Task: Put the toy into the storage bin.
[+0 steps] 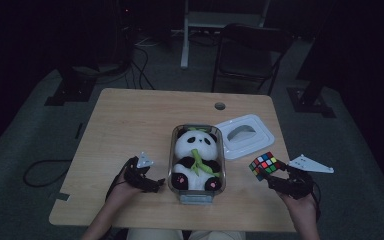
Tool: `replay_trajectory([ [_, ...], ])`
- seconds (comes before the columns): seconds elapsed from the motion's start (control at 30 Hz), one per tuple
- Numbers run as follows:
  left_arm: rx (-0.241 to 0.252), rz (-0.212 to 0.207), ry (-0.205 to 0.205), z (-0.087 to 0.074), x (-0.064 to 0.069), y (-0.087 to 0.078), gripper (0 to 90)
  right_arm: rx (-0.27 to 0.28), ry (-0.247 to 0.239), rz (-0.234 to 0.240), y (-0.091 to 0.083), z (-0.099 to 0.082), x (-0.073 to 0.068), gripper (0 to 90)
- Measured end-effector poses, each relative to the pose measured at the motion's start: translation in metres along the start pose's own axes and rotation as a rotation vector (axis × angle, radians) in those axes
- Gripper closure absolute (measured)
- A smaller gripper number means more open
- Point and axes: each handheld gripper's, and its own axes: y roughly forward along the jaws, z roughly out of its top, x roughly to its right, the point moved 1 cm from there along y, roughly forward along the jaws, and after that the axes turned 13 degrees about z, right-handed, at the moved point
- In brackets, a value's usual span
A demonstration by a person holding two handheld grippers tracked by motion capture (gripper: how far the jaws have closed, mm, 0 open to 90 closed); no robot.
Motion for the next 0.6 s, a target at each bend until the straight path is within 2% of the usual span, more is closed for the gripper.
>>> replay_trajectory([
  [0.2, 0.0, 0.007, 0.004, 0.001, 0.001, 0.001, 0.7, 0.013, -0.065, 0.067, 0.002, 0.028, -0.014, 33.9],
  [0.37, 0.0, 0.008, 0.002, 0.001, 0.001, 0.001, 0.7, 0.024, -0.13, 0.129, 0.007, 0.049, -0.031, 33.9],
  [0.6, 0.0, 0.008, 0.002, 0.001, 0.001, 0.001, 0.7, 0.011, -0.197, 0.242, 0.024, 0.063, -0.057, 33.9],
])
